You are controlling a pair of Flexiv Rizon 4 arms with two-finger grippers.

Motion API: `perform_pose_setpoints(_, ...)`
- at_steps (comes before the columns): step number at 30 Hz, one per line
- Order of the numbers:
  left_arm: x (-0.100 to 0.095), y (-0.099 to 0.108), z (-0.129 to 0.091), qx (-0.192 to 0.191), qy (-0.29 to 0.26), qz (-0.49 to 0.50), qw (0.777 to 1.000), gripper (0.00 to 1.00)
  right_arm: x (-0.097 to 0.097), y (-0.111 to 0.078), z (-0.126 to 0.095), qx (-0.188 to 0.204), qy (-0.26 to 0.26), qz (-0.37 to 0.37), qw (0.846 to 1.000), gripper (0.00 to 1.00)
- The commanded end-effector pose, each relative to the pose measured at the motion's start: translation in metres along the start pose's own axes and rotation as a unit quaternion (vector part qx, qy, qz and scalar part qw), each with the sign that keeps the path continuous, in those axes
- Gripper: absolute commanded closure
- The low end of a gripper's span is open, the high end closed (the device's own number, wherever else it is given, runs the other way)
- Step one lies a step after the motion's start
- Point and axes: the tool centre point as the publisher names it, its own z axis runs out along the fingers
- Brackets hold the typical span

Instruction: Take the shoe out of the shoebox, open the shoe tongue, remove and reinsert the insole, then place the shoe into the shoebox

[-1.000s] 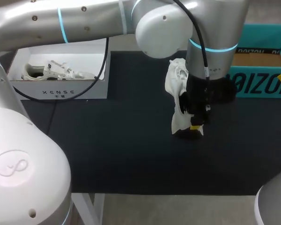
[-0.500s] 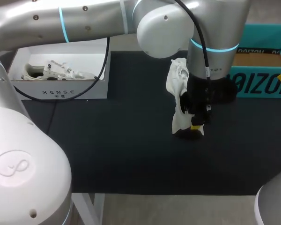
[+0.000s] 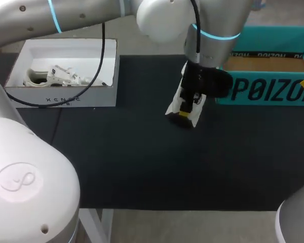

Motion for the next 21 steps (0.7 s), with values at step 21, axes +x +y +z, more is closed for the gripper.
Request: perform_pose_setpoints(21, -0.021, 0.196, 0.027, 0.061, 0.046, 0.099, 0.992, 1.0, -0.001, 0.002, 0.0, 0.003, 0.001, 0.001, 1.0, 0.0)
